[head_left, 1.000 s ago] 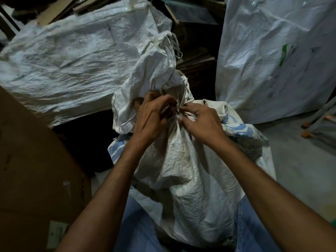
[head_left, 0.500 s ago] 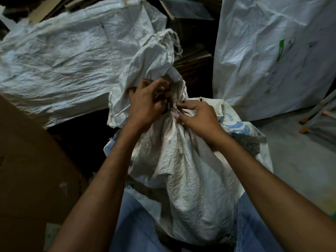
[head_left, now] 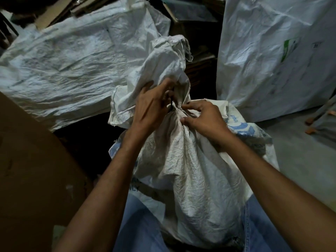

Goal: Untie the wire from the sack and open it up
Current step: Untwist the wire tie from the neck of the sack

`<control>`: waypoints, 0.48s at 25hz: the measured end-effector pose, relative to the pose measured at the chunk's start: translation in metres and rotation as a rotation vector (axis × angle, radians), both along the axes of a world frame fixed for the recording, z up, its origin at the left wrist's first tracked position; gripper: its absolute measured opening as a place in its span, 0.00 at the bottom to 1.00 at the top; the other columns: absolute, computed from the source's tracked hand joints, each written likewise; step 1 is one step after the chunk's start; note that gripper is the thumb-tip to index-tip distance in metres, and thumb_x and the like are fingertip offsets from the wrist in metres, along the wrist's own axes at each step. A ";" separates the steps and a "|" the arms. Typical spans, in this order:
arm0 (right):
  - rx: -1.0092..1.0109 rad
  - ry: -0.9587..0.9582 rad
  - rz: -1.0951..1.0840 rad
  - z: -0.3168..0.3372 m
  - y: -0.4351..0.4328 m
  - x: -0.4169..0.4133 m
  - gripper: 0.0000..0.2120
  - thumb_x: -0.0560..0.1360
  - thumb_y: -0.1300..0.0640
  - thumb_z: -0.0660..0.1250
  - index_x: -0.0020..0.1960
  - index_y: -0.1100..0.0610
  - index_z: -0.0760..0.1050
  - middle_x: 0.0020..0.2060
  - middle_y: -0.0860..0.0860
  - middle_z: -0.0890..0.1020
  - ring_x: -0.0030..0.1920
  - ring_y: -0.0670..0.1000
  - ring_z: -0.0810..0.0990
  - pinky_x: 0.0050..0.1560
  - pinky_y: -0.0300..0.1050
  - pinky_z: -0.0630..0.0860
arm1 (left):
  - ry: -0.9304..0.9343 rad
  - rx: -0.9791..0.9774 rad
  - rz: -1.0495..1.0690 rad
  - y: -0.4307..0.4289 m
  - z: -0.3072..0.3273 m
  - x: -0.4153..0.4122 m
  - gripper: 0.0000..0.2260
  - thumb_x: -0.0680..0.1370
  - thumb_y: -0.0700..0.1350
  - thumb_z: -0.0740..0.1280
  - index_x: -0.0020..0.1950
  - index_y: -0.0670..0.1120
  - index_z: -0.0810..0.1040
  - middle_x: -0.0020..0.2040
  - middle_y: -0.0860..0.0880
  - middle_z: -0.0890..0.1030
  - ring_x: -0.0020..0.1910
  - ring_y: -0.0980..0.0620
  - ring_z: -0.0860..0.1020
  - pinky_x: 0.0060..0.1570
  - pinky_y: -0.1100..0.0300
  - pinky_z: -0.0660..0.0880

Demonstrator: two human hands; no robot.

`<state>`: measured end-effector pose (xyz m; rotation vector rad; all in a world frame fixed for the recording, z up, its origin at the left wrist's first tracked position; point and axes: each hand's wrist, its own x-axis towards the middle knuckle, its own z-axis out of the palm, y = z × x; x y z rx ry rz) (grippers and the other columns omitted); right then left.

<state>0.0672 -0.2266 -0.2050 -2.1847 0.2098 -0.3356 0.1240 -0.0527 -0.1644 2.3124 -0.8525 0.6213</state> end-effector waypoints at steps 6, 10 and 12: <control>0.107 -0.017 -0.029 0.000 0.002 -0.001 0.16 0.70 0.50 0.81 0.58 0.47 0.86 0.63 0.46 0.82 0.64 0.45 0.79 0.68 0.49 0.75 | 0.194 -0.035 -0.123 0.007 0.002 0.016 0.15 0.75 0.37 0.69 0.59 0.49 0.75 0.45 0.48 0.83 0.46 0.46 0.82 0.48 0.48 0.81; 0.136 -0.021 -0.052 0.003 0.007 0.004 0.14 0.69 0.52 0.81 0.54 0.47 0.85 0.59 0.45 0.83 0.59 0.45 0.81 0.63 0.51 0.79 | 0.346 -0.043 -0.159 0.025 -0.001 0.028 0.20 0.75 0.39 0.69 0.67 0.45 0.75 0.59 0.46 0.84 0.59 0.48 0.83 0.61 0.45 0.79; 0.167 0.032 -0.060 0.003 0.007 0.008 0.23 0.67 0.54 0.82 0.59 0.50 0.78 0.57 0.44 0.82 0.57 0.45 0.81 0.58 0.49 0.80 | 0.276 0.057 -0.094 0.035 -0.002 0.023 0.19 0.75 0.44 0.68 0.66 0.47 0.76 0.58 0.49 0.84 0.59 0.47 0.81 0.62 0.47 0.75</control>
